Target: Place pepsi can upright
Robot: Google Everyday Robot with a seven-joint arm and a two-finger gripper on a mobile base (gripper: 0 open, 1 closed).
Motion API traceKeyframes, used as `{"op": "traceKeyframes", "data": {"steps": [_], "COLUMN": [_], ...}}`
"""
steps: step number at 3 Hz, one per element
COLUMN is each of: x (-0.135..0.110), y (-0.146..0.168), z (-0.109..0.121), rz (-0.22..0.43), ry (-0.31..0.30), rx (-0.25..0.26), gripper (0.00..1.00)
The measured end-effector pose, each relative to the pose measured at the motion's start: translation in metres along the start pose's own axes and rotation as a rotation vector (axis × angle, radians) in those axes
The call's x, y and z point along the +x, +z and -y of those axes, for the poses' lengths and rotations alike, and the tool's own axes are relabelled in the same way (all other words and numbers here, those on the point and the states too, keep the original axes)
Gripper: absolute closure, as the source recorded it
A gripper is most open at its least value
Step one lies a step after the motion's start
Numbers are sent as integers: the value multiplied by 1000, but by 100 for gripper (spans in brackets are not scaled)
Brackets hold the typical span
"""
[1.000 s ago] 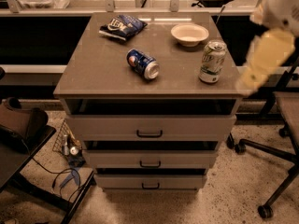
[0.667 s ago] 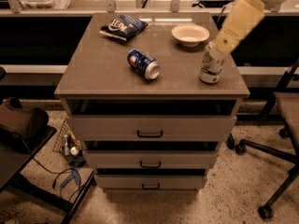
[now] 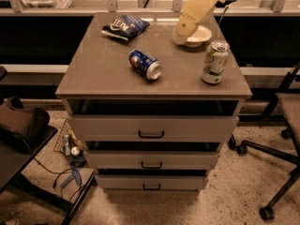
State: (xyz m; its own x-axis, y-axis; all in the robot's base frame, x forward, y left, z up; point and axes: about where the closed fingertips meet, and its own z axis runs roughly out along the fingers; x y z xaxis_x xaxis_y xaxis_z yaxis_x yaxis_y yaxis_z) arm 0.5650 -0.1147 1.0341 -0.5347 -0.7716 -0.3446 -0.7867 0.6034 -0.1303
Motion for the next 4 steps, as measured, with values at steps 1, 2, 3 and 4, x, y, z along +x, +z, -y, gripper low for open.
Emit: {"op": "traceKeyframes", "data": {"steps": [1, 2, 3, 4], "x": [-6, -24, -49, -82], "y": [2, 23, 54, 99], "z": [14, 15, 18, 23], "rz": [-33, -37, -39, -54], "ry": [-18, 44, 119, 197], "rx": [95, 52, -24, -84], "gripper": [0, 0, 0, 0]}}
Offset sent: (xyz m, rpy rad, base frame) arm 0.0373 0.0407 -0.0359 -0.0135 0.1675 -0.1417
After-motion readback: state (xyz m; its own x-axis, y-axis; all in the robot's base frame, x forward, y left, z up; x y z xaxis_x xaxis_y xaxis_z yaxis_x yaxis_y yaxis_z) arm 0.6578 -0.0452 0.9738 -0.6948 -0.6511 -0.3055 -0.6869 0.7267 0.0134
